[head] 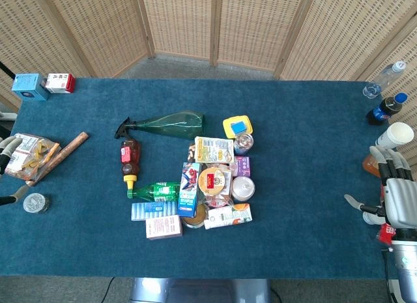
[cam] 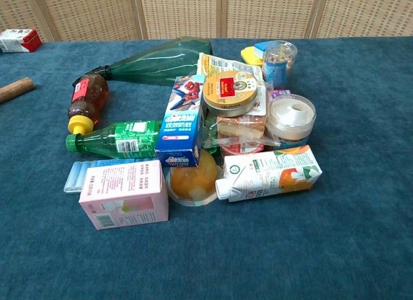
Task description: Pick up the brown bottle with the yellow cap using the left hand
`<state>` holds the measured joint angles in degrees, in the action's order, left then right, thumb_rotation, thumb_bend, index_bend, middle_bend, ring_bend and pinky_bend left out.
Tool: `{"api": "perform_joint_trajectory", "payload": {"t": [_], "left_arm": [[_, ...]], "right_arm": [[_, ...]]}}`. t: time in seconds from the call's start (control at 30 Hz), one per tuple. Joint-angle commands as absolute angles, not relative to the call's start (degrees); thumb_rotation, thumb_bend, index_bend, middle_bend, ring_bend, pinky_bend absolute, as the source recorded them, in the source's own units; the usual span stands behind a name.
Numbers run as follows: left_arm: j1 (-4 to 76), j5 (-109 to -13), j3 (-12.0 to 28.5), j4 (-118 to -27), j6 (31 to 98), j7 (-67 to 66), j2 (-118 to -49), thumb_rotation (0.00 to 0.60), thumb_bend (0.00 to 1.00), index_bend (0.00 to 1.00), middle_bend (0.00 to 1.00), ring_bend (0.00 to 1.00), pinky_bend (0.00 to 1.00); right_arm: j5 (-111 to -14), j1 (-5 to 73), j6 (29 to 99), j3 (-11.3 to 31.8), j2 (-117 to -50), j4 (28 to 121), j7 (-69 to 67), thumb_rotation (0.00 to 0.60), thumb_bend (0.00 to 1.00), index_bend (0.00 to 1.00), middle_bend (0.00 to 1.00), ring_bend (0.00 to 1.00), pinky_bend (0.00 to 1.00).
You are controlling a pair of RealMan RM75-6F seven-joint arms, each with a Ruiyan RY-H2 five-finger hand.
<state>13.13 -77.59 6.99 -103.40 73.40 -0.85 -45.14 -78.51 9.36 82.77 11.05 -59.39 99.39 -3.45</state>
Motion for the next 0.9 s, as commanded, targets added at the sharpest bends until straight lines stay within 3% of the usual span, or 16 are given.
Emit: {"api": "perform_joint_trajectory", "payload": {"t": [0.03,0.37,0.63,0.9], "left_arm": [[13.2,-77.5,6.9,-103.3,73.3,-0.8,-45.3,0.6,0.3,0.06,0.0,0.0,0.0],[14.6,-79.0,6.5,-102.1,71.8,-0.9,-45.7,0.6,0.3,0.04,0.0,0.0,0.0],[19.1,-79.4,6.2,-100.3,65.4,-7.7,-46.0,0.6,0.3,0.0,0.0,0.0,0.0],[25.4,-81.0,6.2,-96.9,58.7,-14.6,-50.6,0.6,0.3,0.0,0.0,0.0,0.0]], "right_arm": [[-78.5,9.4,82.7,11.1,-59.4,99.5,-3.4,0.509,0.11,0.0,0.09,0.0,0.0],[-79.2,8.5,84.2,10.8,-58.9,99.9,-3.8,0.509,0.12,0.0,0.09,0.0,0.0],[-79.7,7.5,85.7,10.6,-58.0,101.0,-3.7,0.51,0.11,0.0,0.09,0.0,0.0],[-79.5,6.2,87.3,10.6,-56.6,102.0,-3.5,0.51,0.11,0.0,0.09,0.0,0.0]]}}
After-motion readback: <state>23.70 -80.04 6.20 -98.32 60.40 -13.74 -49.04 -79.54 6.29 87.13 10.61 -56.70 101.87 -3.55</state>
